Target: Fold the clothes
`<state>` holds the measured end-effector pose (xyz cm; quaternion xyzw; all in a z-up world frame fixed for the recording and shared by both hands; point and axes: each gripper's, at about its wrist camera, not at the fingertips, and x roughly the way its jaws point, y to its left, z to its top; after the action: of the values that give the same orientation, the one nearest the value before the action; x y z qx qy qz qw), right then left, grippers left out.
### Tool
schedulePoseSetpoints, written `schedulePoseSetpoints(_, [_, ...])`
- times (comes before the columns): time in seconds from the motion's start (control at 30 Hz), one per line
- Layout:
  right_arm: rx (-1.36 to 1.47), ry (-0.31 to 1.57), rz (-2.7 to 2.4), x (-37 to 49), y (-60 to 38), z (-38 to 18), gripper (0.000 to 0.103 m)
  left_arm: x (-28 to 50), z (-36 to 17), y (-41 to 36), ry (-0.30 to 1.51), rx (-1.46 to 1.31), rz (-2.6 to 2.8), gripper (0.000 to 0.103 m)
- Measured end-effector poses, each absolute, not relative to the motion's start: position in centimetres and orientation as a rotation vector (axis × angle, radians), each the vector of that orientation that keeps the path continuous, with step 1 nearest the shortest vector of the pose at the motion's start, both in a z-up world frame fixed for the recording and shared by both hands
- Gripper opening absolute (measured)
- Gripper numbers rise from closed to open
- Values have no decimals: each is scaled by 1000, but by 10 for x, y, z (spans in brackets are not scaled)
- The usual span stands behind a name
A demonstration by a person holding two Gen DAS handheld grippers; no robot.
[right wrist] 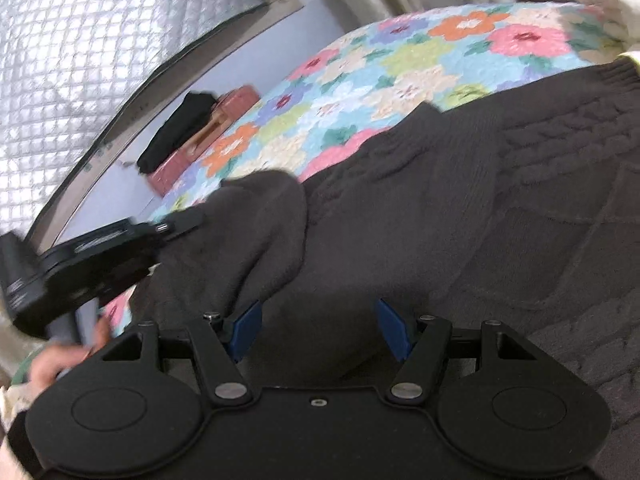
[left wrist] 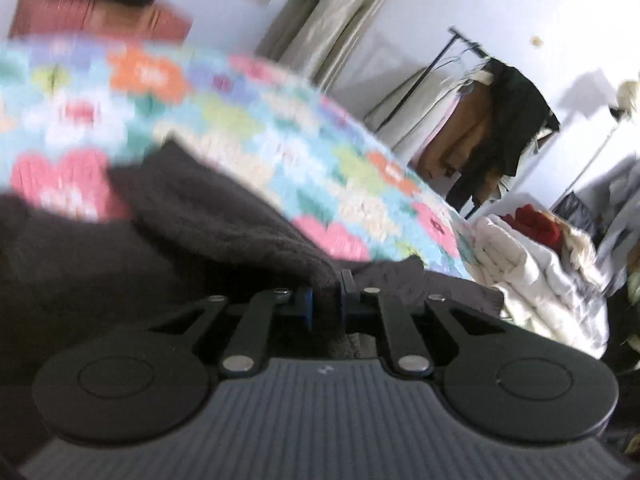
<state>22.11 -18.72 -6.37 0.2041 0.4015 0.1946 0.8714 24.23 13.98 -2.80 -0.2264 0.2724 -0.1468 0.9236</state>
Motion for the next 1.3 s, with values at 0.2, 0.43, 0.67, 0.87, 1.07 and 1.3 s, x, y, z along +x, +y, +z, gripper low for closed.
schedulePoseSetpoints(0.2, [421,808,353,220,-193,-60,69,196,-10,89,537,-303,-460,11])
schedulePoseSetpoints(0.43, [432,761,349,214,-206,-49,69,168,-58,36,909,-155,-394,11])
schedulePoseSetpoints(0.67, [481,753,706,205,-171,-46,69,156,-63,50,935,-272,-336,13])
schedulePoseSetpoints(0.87, [196,751,735,200,-133,-55,69,142,-56,82,982,-304,-315,31])
schedulePoseSetpoints(1.07, [53,728,706,194,-113,-60,72,142,-58,118,960,-355,-220,39])
schedulePoseSetpoints(1.3, [106,747,560,187,-135,-57,9,148,-50,153,902,-458,-190,39])
